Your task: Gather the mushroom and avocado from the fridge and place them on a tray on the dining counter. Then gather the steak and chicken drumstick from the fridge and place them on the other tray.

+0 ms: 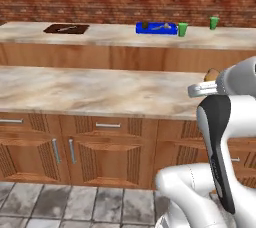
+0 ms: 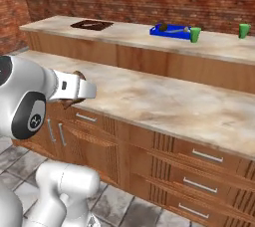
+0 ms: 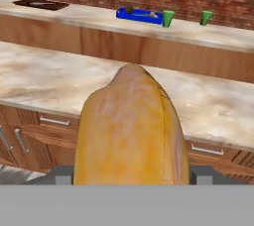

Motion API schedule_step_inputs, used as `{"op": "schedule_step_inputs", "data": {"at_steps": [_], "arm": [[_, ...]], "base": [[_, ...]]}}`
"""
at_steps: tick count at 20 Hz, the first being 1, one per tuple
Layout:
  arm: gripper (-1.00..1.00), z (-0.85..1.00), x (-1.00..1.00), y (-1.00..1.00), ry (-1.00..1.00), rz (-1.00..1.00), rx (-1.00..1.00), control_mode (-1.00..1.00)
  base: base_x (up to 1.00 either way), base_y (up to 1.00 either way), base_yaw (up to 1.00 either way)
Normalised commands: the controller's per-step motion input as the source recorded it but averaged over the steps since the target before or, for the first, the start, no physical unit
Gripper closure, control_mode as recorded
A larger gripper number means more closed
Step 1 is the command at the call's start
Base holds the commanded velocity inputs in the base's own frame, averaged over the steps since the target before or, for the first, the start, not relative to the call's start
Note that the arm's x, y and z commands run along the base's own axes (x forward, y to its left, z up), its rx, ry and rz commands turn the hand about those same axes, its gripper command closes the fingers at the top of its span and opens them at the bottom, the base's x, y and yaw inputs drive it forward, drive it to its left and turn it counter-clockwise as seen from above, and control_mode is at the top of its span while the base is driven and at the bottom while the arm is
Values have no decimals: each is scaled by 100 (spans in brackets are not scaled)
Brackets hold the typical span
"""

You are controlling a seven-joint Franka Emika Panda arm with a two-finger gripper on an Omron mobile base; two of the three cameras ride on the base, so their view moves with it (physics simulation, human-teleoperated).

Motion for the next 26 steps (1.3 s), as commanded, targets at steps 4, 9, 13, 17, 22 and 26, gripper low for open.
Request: {"op": "schedule_step_inputs", "data": {"at_steps": [4, 9, 13, 17, 22, 26], "arm": [[100, 0, 0, 0, 0, 0, 0, 100], [100, 0, 0, 0, 0, 0, 0, 100], [100, 0, 0, 0, 0, 0, 0, 100], [100, 0, 0, 0, 0, 0, 0, 100], [100, 0, 0, 0, 0, 0, 0, 100], [100, 0, 0, 0, 0, 0, 0, 100]], "base": [[78, 100, 0], [73, 100, 0], [65, 100, 0], [59, 100, 0], [54, 100, 0], [51, 100, 0]]}}
